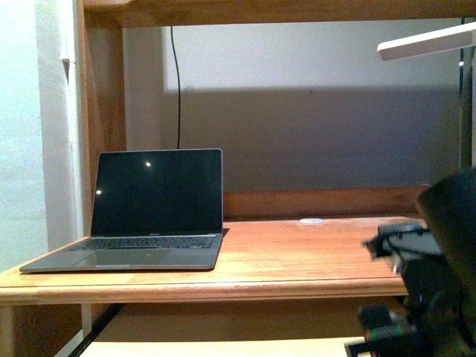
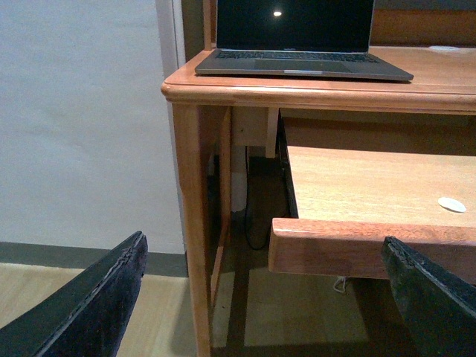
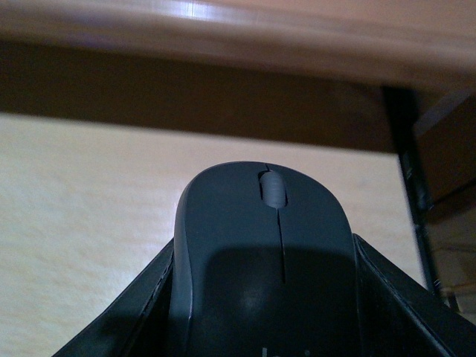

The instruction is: Place mouse

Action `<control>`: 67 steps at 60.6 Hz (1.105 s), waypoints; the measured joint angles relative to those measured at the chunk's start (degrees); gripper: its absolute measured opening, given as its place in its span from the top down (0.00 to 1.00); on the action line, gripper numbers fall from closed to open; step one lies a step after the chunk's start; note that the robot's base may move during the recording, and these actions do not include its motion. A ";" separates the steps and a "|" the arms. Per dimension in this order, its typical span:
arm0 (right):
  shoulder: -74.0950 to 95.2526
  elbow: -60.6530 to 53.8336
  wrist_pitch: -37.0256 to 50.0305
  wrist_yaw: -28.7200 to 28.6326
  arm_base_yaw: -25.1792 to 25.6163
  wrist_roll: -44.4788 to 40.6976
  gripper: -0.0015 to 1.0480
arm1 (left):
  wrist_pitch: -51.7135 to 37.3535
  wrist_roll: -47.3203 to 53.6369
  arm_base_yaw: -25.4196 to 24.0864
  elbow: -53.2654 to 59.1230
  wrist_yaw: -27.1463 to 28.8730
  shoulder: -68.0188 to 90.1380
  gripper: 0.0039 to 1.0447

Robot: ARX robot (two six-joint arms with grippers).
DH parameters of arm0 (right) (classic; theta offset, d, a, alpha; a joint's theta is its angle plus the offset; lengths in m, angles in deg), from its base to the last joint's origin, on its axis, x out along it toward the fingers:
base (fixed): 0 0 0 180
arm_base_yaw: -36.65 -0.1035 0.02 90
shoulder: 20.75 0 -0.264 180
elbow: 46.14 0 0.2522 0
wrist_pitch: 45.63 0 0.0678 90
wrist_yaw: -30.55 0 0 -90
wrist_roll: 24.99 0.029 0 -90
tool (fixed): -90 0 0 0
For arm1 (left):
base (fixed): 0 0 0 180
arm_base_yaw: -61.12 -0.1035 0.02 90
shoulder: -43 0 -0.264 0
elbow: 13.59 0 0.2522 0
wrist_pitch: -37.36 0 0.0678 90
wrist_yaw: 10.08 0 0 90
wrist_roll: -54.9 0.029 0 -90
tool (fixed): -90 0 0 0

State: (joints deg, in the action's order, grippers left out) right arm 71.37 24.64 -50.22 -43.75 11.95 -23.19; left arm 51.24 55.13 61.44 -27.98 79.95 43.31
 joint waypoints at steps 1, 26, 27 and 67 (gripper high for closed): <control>-0.44 1.14 -0.35 -0.11 -0.07 0.28 0.44 | 0.00 0.00 0.00 0.00 0.00 0.00 0.07; 11.65 24.52 -5.66 4.74 -6.67 -0.09 0.44 | 0.00 0.00 0.00 0.00 0.00 0.00 0.07; 12.87 25.81 -5.97 5.11 -7.06 -0.13 0.44 | 0.00 0.00 0.00 0.00 0.00 0.00 0.07; 38.95 58.77 -15.23 12.00 -10.97 -4.68 0.44 | 0.00 0.00 0.00 0.00 0.00 0.00 0.07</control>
State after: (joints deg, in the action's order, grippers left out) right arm 110.32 83.41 -65.45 -31.75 0.97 -27.87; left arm 51.24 55.13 61.44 -27.98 79.95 43.31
